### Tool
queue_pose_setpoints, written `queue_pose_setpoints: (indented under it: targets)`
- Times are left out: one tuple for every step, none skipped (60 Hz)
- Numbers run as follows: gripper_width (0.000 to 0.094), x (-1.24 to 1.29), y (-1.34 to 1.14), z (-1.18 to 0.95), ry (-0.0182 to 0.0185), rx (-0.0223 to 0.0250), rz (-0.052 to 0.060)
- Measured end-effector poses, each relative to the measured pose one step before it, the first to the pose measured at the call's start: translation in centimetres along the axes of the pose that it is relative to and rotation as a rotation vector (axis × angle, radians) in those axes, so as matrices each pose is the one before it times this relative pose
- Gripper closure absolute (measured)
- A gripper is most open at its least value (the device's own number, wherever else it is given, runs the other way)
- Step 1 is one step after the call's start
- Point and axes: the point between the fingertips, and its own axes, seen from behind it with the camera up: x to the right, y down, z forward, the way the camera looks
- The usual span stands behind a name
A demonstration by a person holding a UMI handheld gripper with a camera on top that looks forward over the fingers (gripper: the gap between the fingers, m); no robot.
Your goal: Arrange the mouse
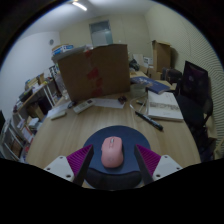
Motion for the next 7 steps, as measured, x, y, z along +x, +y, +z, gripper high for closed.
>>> queue_pose_setpoints:
  targets:
    - [0.01, 0.162, -0.181, -0.852, -0.00747, 0.00328, 0.0038]
    - [0.0096, 0.209, -0.121, -0.889, -0.00507, 0.0036, 0.0036]
    - [0.0089, 0.341, -0.159, -0.859, -0.00119, 0.00219, 0.0034]
    - [0.0087, 0.486, -0.104, -0.839, 0.00173, 0.00139, 0.0036]
    - [0.0089, 0.444, -0.128, -0.669, 0.00405, 0.00021, 0.0029]
    - [0.0088, 0.702, -0.032, -0.171, 0.00609, 0.00122, 0.0025]
    - [0.0087, 0.609, 0.033, -1.033, 0.00084, 0.00114, 0.0024]
